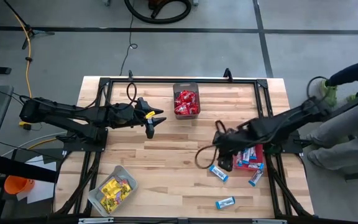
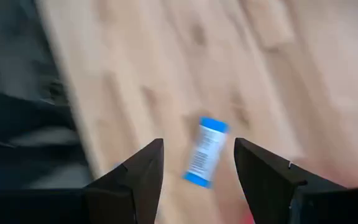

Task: Sort candy
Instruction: Put the white chocolate candy into the red bin

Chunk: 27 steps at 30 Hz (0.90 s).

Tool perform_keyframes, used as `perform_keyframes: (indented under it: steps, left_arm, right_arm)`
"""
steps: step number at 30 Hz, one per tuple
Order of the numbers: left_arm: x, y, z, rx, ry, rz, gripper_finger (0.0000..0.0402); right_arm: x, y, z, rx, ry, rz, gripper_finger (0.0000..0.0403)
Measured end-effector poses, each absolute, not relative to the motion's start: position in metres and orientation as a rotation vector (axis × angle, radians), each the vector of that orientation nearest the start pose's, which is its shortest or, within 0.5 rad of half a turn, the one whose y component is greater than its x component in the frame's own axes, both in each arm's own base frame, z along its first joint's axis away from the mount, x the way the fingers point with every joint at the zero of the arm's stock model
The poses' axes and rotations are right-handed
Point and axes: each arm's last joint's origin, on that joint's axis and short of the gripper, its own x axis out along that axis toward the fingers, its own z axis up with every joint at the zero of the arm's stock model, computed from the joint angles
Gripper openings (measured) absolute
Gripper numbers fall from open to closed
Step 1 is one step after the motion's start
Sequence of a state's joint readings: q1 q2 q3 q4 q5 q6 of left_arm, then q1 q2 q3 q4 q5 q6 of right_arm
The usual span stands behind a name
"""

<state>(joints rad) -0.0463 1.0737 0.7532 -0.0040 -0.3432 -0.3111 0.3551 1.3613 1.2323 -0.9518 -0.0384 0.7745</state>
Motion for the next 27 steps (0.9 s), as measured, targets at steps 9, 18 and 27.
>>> perform_keyframes:
  steps: [9, 18, 27]
  left_arm:
    - [0.236, -0.001, 0.285, -0.243, 0.273, 0.341, 0.0165]
    - [0.236, -0.001, 0.284, -0.241, 0.279, 0.342, 0.0165]
    - [0.235, -0.001, 0.283, -0.238, 0.294, 0.344, 0.0165]
  right_arm:
    - [0.269, 0.113, 0.242, 0.289, 1.426, -0.148, 0.0190]
    - [0.279, 0.136, 0.196, 0.365, 1.563, -0.278, 0.0190]
    - [0.286, 0.155, 0.163, 0.376, 1.621, -0.295, 0.0190]
